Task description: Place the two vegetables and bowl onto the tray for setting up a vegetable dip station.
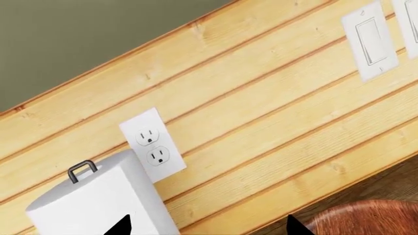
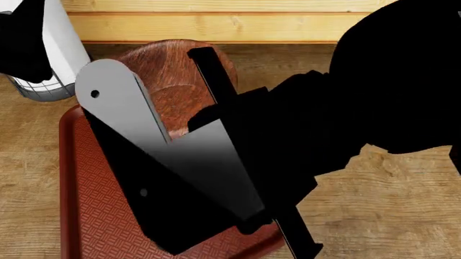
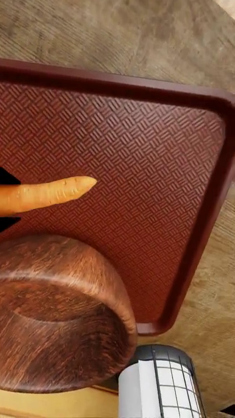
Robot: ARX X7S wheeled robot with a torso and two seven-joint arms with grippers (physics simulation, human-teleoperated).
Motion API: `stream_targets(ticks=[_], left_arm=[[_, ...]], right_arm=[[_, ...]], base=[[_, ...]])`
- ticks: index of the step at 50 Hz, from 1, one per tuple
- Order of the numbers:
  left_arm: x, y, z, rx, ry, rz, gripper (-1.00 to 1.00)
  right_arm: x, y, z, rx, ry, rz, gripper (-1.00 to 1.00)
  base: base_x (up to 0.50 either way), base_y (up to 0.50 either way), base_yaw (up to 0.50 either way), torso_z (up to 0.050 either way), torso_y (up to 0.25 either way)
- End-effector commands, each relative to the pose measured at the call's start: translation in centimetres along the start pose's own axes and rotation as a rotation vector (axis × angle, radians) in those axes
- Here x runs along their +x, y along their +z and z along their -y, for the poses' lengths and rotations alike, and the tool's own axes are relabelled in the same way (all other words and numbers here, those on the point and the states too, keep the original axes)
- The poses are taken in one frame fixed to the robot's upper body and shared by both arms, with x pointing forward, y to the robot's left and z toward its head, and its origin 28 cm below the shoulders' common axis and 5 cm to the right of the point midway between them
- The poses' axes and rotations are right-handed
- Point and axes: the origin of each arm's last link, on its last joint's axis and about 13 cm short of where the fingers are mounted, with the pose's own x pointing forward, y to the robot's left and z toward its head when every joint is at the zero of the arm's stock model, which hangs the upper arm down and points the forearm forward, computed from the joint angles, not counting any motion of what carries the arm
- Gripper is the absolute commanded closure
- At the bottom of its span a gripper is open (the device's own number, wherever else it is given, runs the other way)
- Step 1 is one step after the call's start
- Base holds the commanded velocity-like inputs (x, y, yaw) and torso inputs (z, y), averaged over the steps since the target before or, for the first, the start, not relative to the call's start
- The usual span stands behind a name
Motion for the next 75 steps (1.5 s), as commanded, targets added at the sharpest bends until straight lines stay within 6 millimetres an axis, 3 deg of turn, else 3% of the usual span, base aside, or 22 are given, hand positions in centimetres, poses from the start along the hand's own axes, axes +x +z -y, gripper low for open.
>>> stream_targets(ticks=[1, 19, 36, 75], left_arm=[[-0.2, 0.0, 0.0, -0.001, 0.003, 0.000, -1.00], [-0.7, -0.2, -0.1, -0.007, 0.008, -0.003, -1.00], [-0.6, -0.4, 0.2, -0.011, 0.001, -0.009, -1.00], [-0.8, -0.5, 0.2, -0.015, 0.000, -0.008, -1.00]], right_arm=[[1.2, 1.1, 0.8, -0.002, 0.000, 0.028, 1.00], [3.6, 1.0, 1.1, 0.009, 0.021, 0.055, 1.00], [5.3, 0.0, -0.4, 0.047, 0.084, 0.054, 1.00], [7.1, -1.6, -0.3, 0.096, 0.037, 0.033, 1.00]], base=[[0.00, 0.00, 0.00, 0.000, 0.000], [0.00, 0.00, 0.00, 0.000, 0.000], [0.00, 0.00, 0.00, 0.000, 0.000], [0.00, 0.00, 0.00, 0.000, 0.000]])
